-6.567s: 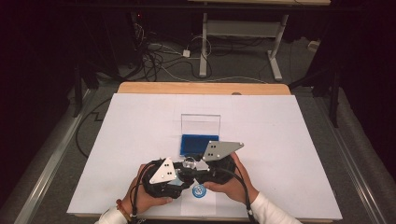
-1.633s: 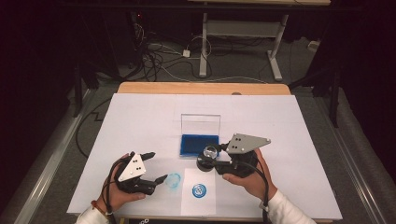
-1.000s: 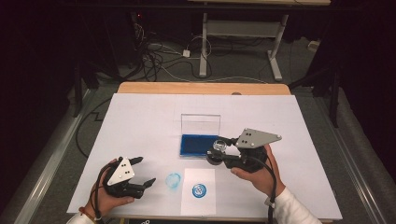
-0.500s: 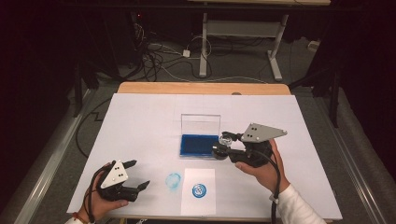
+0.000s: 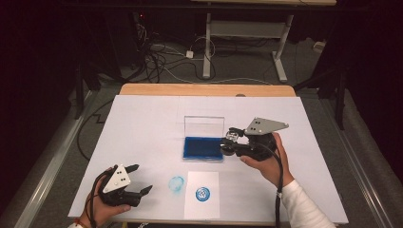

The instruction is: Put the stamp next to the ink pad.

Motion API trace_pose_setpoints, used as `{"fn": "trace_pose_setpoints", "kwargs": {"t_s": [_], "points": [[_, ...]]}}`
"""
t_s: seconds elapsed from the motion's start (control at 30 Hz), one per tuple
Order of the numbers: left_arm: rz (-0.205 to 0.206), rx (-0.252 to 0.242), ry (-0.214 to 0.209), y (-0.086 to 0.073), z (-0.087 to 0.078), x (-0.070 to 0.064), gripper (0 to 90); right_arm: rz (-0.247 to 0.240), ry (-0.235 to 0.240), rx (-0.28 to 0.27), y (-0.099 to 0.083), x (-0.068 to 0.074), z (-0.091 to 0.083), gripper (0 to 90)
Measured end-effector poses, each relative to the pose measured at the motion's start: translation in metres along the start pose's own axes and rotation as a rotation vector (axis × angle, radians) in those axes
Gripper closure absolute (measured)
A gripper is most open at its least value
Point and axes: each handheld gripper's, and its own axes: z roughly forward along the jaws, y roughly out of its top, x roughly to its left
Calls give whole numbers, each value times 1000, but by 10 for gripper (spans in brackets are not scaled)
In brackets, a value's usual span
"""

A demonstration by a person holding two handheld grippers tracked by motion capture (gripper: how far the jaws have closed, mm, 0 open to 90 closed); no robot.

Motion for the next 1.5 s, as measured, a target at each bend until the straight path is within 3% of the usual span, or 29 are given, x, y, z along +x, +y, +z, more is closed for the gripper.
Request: {"fn": "trace_pose_setpoints", "kwargs": {"t_s": [0.57,0.9,1.5], "points": [[5,0,-7,1,2,0,166,37,-82,108,-20,-26,28,568],[12,5,-11,2,3,-1,166,59,-85,168,-37,-32,45,567],[18,18,-16,2,5,-2,167,82,-92,220,-53,-38,55,567]]}}
